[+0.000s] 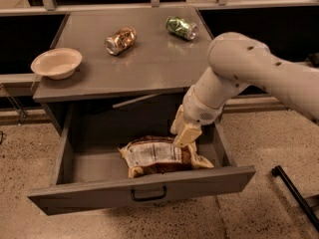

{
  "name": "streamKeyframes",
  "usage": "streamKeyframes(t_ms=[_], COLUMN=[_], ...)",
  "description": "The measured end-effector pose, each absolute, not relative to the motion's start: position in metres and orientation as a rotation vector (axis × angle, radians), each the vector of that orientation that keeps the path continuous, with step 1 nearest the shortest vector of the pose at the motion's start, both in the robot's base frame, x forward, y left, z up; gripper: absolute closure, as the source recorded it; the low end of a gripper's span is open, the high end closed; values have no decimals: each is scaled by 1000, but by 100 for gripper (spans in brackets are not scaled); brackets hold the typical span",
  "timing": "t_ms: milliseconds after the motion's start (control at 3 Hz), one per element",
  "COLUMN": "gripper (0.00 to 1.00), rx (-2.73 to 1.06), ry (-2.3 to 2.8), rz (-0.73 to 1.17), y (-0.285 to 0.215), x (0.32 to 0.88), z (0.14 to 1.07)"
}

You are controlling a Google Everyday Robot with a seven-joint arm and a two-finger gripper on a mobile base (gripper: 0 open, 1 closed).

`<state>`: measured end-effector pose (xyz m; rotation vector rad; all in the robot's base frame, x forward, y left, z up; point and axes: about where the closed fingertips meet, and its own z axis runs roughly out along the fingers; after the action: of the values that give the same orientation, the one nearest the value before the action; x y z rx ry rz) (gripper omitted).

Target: Pick brown chip bag from top drawer and place on counter

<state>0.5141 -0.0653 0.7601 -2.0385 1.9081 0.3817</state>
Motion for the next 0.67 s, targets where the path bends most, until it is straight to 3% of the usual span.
streamKeyframes(t_ms=[667], gripper=[36], rx=[-2100], ry=[1882], rz=[414], y=[-35], x=[520], z=[716])
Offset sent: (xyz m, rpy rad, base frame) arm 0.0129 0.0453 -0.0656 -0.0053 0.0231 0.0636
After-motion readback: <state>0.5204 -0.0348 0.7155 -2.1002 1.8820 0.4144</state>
